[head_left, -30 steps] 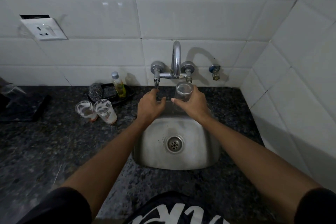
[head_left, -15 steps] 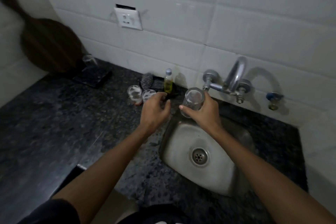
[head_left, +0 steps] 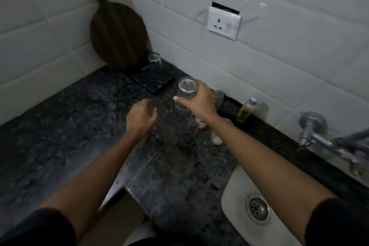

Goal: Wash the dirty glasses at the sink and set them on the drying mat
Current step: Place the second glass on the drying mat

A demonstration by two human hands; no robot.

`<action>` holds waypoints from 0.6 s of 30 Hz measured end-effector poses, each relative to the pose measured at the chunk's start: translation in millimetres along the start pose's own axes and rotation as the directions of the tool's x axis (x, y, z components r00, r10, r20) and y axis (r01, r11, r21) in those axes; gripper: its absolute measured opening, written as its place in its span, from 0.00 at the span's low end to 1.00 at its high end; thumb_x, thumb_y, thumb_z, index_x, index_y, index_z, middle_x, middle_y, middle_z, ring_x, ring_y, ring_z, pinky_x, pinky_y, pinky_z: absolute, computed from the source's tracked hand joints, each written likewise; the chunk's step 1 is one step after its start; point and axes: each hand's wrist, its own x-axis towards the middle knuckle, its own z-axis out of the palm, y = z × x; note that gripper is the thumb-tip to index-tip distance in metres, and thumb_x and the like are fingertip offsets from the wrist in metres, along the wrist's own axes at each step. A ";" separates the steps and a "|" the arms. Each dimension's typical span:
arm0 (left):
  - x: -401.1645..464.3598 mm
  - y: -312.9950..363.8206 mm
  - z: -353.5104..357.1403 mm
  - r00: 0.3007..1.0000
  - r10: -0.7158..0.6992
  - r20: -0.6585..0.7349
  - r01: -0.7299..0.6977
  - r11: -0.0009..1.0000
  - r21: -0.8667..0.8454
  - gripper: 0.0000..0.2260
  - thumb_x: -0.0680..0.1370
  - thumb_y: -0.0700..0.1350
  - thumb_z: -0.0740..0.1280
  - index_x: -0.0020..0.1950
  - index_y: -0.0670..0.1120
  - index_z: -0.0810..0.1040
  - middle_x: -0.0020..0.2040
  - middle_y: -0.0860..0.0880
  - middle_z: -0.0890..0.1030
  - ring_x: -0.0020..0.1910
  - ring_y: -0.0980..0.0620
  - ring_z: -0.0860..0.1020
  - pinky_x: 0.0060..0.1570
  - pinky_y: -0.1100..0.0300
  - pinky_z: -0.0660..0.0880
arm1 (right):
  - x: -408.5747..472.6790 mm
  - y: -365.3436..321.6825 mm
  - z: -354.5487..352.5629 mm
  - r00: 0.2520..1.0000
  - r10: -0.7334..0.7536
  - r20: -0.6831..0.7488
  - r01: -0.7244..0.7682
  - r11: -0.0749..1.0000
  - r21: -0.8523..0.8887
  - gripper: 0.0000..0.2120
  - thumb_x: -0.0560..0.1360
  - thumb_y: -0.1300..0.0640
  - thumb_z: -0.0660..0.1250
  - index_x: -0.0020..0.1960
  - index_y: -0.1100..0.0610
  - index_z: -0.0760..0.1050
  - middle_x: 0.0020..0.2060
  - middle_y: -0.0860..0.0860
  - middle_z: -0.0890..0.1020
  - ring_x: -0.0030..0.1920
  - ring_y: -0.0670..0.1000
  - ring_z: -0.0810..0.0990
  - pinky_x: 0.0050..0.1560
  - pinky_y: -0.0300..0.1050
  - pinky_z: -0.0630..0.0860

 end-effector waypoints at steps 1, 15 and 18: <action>12.4 -19.9 2.0 1.000 -0.014 0.021 0.014 1.000 0.019 0.20 0.81 0.52 0.69 0.69 0.41 0.78 0.60 0.41 0.84 0.58 0.41 0.82 0.51 0.47 0.80 | 16.8 -0.3 18.8 1.000 0.006 0.013 -0.006 1.000 -0.004 0.33 0.63 0.42 0.85 0.62 0.55 0.79 0.56 0.51 0.82 0.55 0.49 0.81 0.55 0.45 0.79; 125.0 -203.5 59.0 0.906 -0.087 0.413 -0.057 0.945 0.323 0.43 0.81 0.70 0.41 0.86 0.41 0.46 0.86 0.38 0.47 0.85 0.39 0.45 0.83 0.41 0.42 | 173.6 3.1 206.5 0.994 0.042 0.105 -0.029 0.993 -0.114 0.36 0.64 0.53 0.86 0.66 0.57 0.74 0.55 0.47 0.82 0.56 0.47 0.80 0.54 0.34 0.74; 117.9 -209.3 68.1 0.931 -0.032 0.364 -0.103 0.933 0.346 0.41 0.84 0.68 0.41 0.86 0.39 0.47 0.86 0.37 0.48 0.85 0.38 0.46 0.82 0.39 0.44 | 187.7 10.4 226.7 0.993 0.052 0.110 -0.033 0.985 -0.168 0.36 0.64 0.53 0.86 0.67 0.56 0.72 0.58 0.51 0.82 0.59 0.51 0.80 0.57 0.41 0.75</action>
